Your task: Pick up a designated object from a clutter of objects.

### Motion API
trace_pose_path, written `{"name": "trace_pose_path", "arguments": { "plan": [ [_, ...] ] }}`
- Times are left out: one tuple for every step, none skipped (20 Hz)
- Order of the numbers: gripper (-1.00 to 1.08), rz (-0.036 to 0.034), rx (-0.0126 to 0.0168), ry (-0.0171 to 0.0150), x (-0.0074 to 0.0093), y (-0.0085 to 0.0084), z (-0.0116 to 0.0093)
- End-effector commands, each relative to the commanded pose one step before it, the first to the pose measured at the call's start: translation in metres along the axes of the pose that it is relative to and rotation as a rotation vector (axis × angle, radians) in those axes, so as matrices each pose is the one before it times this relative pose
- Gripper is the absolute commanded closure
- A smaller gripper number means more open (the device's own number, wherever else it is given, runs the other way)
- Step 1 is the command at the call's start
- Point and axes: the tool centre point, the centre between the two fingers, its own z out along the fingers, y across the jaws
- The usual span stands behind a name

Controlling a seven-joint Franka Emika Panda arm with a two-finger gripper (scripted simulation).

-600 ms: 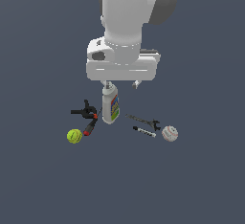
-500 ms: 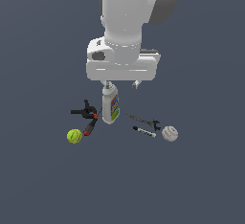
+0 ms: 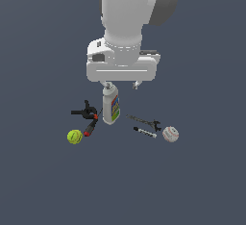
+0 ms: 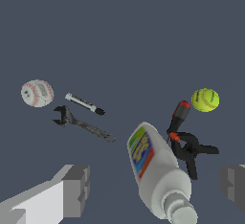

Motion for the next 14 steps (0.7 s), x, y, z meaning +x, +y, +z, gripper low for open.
{"name": "trace_pose_path", "arguments": {
  "plan": [
    [-0.92, -0.00094, 0.00000, -0.00012, -0.00002, 0.00006, -0.00002],
    [-0.92, 0.00131, 0.00043, 0.00011, 0.00053, 0.00058, 0.00065],
    [-0.92, 0.00169, 0.00069, 0.00003, 0.00078, 0.00101, 0.00104],
    [-0.92, 0.00218, 0.00099, -0.00004, 0.00106, 0.00146, 0.00145],
    [-0.92, 0.00266, 0.00123, -0.00007, 0.00134, 0.00185, 0.00186],
    [-0.92, 0.00321, 0.00144, -0.00007, 0.00162, 0.00222, 0.00228],
    [-0.92, 0.00397, 0.00169, -0.00003, 0.00190, 0.00267, 0.00269],
    [-0.92, 0.00465, 0.00190, 0.00001, 0.00216, 0.00309, 0.00311],
    [-0.92, 0.00534, 0.00210, 0.00004, 0.00240, 0.00353, 0.00353],
    [-0.92, 0.00591, 0.00226, 0.00006, 0.00262, 0.00394, 0.00394],
    [-0.92, 0.00647, 0.00240, 0.00008, 0.00284, 0.00437, 0.00438],
    [-0.92, 0.00712, 0.00254, 0.00011, 0.00304, 0.00486, 0.00484],
    [-0.92, 0.00776, 0.00264, 0.00015, 0.00324, 0.00532, 0.00530],
    [-0.92, 0.00849, 0.00274, 0.00021, 0.00342, 0.00585, 0.00579]
  ]
}}
